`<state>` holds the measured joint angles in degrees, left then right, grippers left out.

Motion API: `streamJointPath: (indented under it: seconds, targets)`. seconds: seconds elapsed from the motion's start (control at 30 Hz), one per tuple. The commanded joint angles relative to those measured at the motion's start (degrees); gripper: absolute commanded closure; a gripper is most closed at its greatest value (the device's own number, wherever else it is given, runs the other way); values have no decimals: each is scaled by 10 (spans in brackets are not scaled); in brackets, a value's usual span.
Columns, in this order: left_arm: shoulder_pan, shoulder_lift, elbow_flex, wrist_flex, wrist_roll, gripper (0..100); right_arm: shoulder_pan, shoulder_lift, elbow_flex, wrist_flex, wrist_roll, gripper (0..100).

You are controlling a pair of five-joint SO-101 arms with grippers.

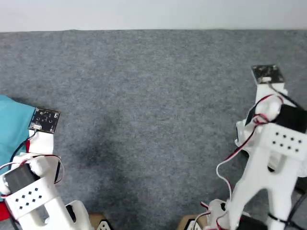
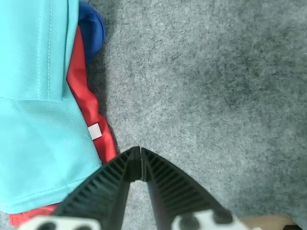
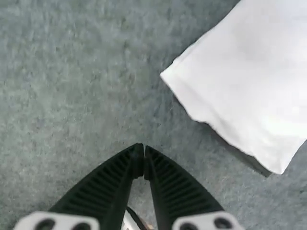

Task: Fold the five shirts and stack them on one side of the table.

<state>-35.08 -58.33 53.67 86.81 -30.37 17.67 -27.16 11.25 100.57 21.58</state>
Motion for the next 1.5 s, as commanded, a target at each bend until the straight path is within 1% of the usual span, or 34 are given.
streamJointPath:
  seconds: [0.0,0.1,0.2,0.27,0.4,0.5,0.63,0.77,0.9,1.0,1.07,1.2,1.33,1.4,1.47]
  targets:
    - [4,-2,-60,36,-26,953,0,-44,23,22,-5,989]
    - [-1,1,-116,40,-25,889,1,-49,45,22,-4,989]
    - [-1,48,-173,39,-27,873,1,-52,63,22,-4,989]
    - [-4,114,-219,39,-28,870,1,-53,72,22,-4,989]
    - [-49,285,-339,40,-28,796,1,-54,80,22,-4,989]
    - [-83,410,-448,42,-28,766,1,-54,80,22,-4,989]
    - [-87,560,-567,41,-29,754,1,-54,80,22,-4,989]
    - [-71,690,-669,41,-29,754,1,-54,80,22,-4,989]
    - [-60,793,-743,42,-27,757,1,-54,80,22,-4,989]
    - [-59,854,-777,42,-25,763,1,-54,80,22,-2,989]
    - [-57,883,-793,42,-25,818,1,-54,80,22,-2,989]
    - [-49,898,-833,43,-25,994,1,-53,80,22,-2,989]
    - [-26,864,-896,105,-24,995,1,-50,80,22,-2,989]
    - [-9,835,-937,133,-7,995,1,-50,80,22,-2,989]
    - [11,797,-971,136,27,995,1,-51,80,22,-2,989]
